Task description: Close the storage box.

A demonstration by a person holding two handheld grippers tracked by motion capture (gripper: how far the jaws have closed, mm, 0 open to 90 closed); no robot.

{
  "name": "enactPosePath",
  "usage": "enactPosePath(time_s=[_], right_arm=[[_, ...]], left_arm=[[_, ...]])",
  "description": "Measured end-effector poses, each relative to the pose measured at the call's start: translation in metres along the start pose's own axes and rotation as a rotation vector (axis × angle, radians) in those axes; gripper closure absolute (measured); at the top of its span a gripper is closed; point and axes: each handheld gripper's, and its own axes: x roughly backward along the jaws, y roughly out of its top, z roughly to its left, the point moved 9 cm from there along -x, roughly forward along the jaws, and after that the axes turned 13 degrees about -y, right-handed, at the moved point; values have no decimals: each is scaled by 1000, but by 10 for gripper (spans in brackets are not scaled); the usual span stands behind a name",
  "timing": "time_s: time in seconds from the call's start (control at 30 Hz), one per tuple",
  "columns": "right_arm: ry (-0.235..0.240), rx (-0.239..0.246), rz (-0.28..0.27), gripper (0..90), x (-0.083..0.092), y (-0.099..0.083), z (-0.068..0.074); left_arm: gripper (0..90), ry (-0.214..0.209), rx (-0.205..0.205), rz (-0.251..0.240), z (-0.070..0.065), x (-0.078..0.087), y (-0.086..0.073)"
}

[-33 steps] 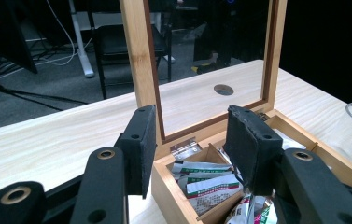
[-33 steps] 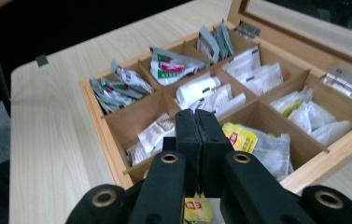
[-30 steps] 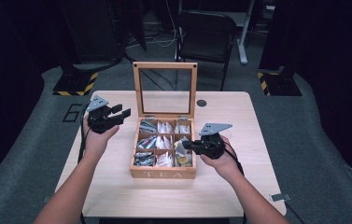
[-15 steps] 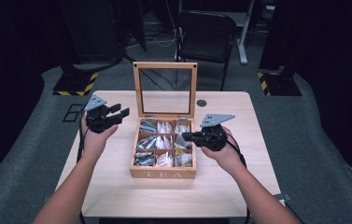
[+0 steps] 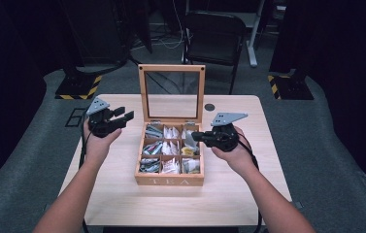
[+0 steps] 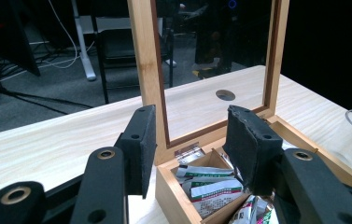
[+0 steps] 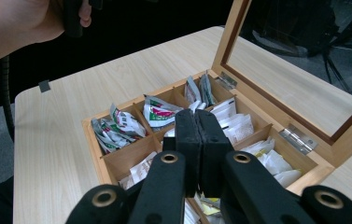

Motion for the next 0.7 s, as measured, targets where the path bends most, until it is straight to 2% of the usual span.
enactPosePath(time_s=[0.5, 0.57, 0.7], right_arm=[[-53, -3, -12, 891, 13, 12, -22], [-65, 9, -17, 891, 15, 13, -26], [-81, -8, -18, 891, 19, 12, -35]], left_arm=[[531, 6, 5, -1, 1, 1, 0], [531, 5, 4, -1, 2, 2, 0], [531, 7, 5, -2, 2, 2, 0]])
